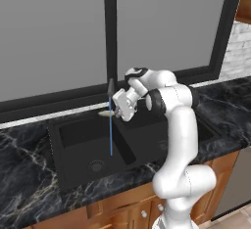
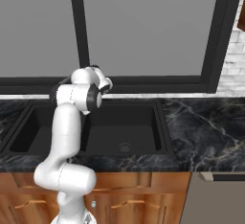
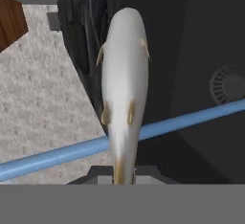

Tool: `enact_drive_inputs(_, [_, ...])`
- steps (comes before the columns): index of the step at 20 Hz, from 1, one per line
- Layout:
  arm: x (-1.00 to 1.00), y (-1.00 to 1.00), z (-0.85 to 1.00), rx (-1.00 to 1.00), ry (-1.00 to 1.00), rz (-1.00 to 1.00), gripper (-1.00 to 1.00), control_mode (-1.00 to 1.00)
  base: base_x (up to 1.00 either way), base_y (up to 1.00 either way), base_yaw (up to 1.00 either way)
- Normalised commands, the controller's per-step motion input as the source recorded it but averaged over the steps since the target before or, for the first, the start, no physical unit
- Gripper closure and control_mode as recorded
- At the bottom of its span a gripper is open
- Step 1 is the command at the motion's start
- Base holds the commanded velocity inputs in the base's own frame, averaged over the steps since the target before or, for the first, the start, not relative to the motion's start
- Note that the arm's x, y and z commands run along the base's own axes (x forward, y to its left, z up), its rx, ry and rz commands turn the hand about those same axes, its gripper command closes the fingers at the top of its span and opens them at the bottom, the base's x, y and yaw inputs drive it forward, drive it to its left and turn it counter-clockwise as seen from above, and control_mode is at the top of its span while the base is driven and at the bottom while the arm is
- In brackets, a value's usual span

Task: Take the fish out of the fridge, briefly rinse it in the sink, and place it on the tray next to the sink.

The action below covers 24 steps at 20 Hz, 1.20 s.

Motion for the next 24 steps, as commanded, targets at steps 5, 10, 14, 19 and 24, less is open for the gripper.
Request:
enact_drive_inputs(5, [0.16,0.00,0.00,0.00,0.02,-0.07,1.00,-1.00,0.00,0.00,0.00])
enact_drive_inputs(10, [-0.78,0.02,0.00,0.00,0.00,0.02,1.00,-1.00,0.00,0.00,0.00])
enact_drive_inputs(14, [-1.00,0.00,-0.03,0.02,-0.03,0.00,1.00,-1.00,0.00,0.00,0.00])
enact_drive_inputs(19, [-1.00,0.00,0.25,-0.11,-0.47,0.00,1.00,-1.00,0.00,0.00,0.00])
enact_drive_inputs(24, [-1.00,0.00,0.58,-0.45,-0.71,0.00,1.00,-1.00,0.00,0.00,0.00])
